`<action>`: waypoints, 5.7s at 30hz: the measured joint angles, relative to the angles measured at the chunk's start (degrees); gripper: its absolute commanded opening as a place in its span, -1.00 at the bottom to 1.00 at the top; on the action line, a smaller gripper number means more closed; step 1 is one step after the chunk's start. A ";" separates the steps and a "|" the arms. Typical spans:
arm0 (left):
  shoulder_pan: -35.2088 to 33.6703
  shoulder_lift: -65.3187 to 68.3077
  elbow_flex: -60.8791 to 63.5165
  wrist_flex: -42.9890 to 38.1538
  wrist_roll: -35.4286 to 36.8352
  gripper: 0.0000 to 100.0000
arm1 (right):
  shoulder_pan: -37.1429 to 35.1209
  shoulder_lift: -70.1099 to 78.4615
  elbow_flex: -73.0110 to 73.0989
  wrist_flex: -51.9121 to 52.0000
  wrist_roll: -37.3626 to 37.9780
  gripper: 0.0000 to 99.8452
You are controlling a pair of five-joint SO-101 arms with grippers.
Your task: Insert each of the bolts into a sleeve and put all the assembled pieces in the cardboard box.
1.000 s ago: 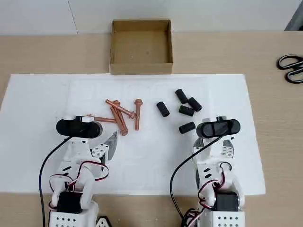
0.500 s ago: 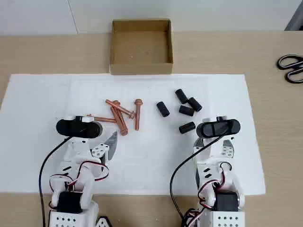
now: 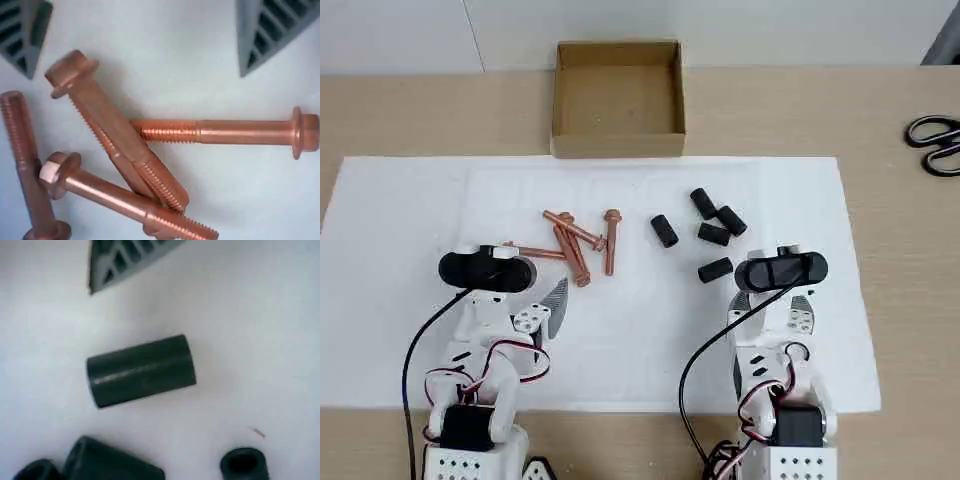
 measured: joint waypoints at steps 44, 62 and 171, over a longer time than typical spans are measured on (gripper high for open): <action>0.00 0.00 0.00 0.00 0.00 -0.51 | 0.00 0.00 0.00 0.00 0.00 -0.49; 0.00 0.00 0.00 0.00 0.00 -0.51 | 0.00 0.00 0.00 0.00 0.00 -0.49; -6.86 0.00 -17.23 14.59 0.00 -0.51 | 0.00 -0.09 -17.58 10.99 0.00 -0.49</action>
